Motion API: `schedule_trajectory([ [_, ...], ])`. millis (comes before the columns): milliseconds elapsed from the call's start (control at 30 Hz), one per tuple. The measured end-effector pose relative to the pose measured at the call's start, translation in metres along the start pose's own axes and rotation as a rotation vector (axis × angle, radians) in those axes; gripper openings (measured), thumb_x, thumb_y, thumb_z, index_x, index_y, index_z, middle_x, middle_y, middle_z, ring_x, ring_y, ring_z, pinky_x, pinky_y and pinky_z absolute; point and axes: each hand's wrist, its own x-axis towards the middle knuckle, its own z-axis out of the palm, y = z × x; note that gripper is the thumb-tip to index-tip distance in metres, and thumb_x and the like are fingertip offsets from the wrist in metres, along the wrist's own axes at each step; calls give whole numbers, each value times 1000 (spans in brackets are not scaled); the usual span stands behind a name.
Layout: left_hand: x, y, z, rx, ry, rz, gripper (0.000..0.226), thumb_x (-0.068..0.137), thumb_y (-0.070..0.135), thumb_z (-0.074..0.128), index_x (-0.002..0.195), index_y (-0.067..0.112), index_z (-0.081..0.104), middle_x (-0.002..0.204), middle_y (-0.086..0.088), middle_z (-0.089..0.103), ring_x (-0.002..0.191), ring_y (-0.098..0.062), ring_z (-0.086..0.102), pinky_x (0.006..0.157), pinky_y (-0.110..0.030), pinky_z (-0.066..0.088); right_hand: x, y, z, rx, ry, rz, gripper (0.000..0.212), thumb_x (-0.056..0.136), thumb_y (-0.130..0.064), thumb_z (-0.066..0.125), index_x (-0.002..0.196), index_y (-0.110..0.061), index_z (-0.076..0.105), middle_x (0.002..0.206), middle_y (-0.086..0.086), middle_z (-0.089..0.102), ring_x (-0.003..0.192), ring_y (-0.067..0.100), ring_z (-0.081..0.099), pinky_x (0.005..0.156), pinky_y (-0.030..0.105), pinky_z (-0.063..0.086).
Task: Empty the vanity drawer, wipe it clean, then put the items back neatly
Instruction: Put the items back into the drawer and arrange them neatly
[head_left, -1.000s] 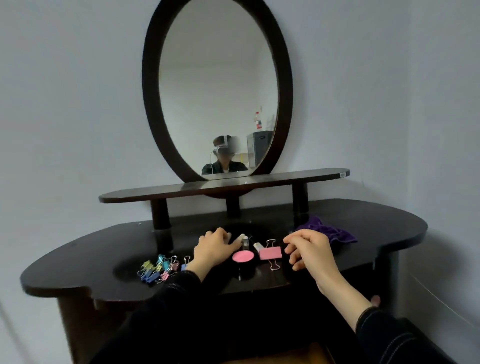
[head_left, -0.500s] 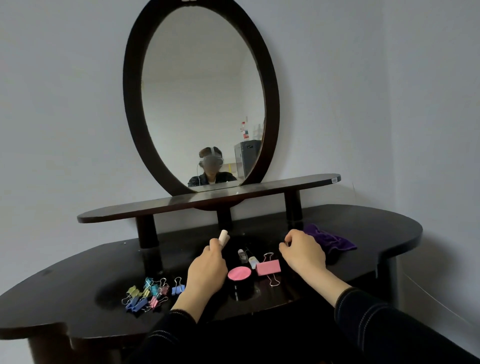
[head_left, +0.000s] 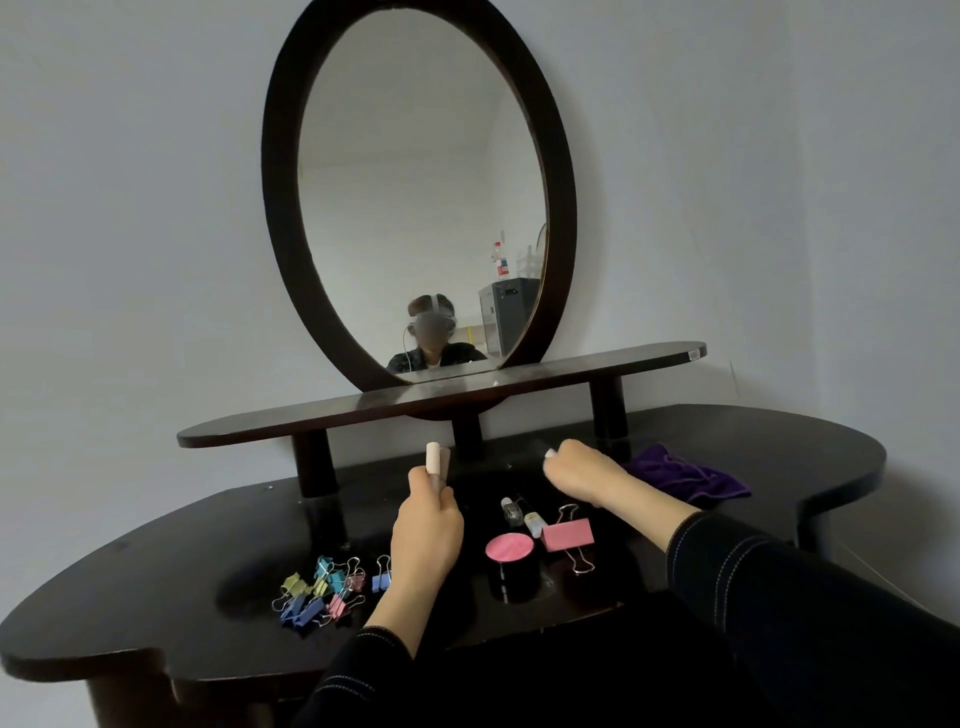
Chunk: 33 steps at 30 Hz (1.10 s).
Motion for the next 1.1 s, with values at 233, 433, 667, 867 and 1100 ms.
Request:
schedule_trajectory([
  [233,-1,-2,0,5,-26,7,6,101,20,41,103,16,38,85,-5,58,72,-23,57,56,-34,37,4,-19,11,-173,-293,41,28,81,-22,71,94,-9,50,86,4,51,73,16,52,57,28,43],
  [433,1,-4,1,-31,-35,0,8,101,22,42,105,15,41,87,-8,60,75,-28,60,60,-37,43,9,-14,16,-126,-223,8,21,81,-19,69,77,-11,50,73,2,51,63,14,47,55,25,37],
  [667,-13,8,-10,-265,29,-93,14,101,24,47,95,12,49,83,-13,66,61,-23,56,63,-44,50,-9,-8,-15,-7,23,-185,22,91,-25,62,103,-12,50,83,5,65,69,19,63,69,40,53],
  [867,-93,47,-40,-860,-163,72,23,105,27,50,110,4,52,71,-13,56,40,-14,40,36,-20,29,-99,-4,-34,433,239,-420,11,91,-19,52,95,-30,53,68,-7,55,58,14,55,62,40,51],
  [1100,-258,-12,-1,-1108,-654,-290,30,96,35,59,119,15,54,79,-9,52,55,-16,43,44,-20,30,-235,80,62,756,-215,-294,16,91,-36,60,86,-22,57,58,-11,40,48,7,36,43,19,29],
])
